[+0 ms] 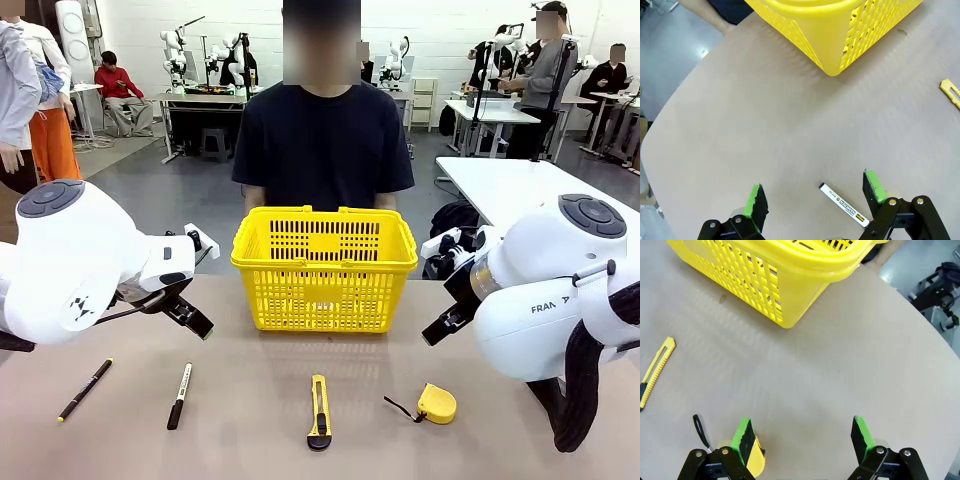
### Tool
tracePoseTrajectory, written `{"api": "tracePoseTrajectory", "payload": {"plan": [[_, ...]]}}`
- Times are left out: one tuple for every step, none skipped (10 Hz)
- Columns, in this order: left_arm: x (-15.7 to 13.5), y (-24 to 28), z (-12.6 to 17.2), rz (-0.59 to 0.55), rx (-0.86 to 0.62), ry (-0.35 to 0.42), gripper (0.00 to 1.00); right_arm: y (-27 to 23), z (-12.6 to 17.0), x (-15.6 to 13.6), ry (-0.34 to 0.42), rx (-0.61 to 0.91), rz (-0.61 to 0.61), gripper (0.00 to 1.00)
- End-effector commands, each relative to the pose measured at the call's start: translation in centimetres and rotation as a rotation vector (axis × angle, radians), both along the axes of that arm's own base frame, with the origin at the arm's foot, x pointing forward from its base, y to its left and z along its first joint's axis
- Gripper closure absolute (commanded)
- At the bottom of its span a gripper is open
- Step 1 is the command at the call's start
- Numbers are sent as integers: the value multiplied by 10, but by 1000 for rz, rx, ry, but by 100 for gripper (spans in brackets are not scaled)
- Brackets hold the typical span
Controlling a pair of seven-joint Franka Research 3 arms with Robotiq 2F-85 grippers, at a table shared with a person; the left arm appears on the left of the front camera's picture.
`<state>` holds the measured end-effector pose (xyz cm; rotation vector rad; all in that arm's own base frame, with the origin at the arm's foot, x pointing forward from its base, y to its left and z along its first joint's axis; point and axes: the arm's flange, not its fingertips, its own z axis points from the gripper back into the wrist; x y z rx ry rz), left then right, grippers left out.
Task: Place the items the person wants into the basket.
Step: Pick up the item the person points to and place it in the Market Basket.
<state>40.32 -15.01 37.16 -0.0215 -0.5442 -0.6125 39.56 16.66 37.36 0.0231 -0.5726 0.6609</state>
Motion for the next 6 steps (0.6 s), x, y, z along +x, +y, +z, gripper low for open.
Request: {"api": "tracePoseTrajectory", "payload": {"plan": [[0,0,0,0,0,0,0,0,0,0,0,0,0,0],[0,0,0,0,0,0,0,0,0,0,0,0,0,0],[0,0,0,0,0,0,0,0,0,0,0,0,0,0],[0,0,0,0,0,0,0,0,0,0,0,0,0,0],[0,0,0,0,0,0,0,0,0,0,0,0,0,0],[0,0,0,0,0,0,0,0,0,0,0,0,0,0]]}}
